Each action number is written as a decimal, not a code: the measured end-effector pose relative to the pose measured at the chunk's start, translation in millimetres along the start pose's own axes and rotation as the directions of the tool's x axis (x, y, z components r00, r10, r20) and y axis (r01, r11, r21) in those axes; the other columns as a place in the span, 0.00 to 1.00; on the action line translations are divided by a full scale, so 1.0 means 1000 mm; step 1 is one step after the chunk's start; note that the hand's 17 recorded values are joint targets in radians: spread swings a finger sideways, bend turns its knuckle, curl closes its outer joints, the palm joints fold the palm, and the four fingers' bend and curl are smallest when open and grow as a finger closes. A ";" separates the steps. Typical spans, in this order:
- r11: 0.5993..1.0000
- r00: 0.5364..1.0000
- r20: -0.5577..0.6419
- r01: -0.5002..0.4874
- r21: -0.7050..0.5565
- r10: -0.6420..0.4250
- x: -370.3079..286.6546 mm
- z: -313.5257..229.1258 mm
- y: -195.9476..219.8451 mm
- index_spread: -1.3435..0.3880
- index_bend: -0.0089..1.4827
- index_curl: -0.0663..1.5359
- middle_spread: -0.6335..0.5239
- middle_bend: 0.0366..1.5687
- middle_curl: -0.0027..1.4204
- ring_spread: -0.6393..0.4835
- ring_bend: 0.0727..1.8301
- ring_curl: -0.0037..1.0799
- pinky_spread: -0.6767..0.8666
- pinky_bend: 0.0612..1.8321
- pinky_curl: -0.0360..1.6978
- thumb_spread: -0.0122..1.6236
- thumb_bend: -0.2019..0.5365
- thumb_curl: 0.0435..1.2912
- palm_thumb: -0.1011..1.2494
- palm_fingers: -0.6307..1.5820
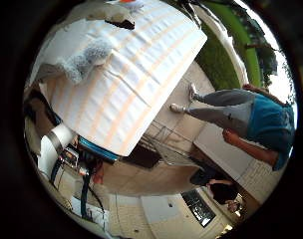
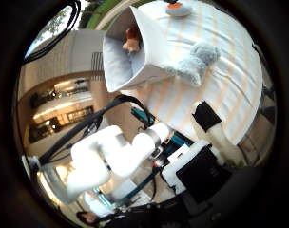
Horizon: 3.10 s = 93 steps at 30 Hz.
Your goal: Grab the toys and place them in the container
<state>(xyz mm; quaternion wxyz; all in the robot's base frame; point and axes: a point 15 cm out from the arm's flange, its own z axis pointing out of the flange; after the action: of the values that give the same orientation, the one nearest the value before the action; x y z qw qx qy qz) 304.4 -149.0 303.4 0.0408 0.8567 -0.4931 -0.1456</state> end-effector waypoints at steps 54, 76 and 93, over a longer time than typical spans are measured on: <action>0.983 0.981 -0.164 0.073 -0.166 -0.101 -0.001 0.105 -0.064 0.50 0.12 0.15 0.37 0.50 0.46 0.60 0.61 0.60 0.67 0.39 0.20 0.66 0.24 0.32 0.73 0.77; 0.950 0.995 -0.039 0.102 0.295 -0.095 -0.198 -0.137 -0.034 0.29 0.48 0.25 0.33 0.73 0.69 0.45 0.70 0.80 0.56 0.81 0.45 0.74 0.25 0.40 0.81 0.71; 0.946 0.990 0.070 0.096 0.308 -0.124 -0.264 -0.043 -0.211 0.36 0.55 0.44 0.41 0.65 0.65 0.54 0.67 0.73 0.58 0.74 0.48 0.75 0.23 0.38 0.71 0.57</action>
<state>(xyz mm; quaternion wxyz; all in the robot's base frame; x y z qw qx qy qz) 368.4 181.3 354.4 -0.1216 0.8717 -0.4623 -0.1075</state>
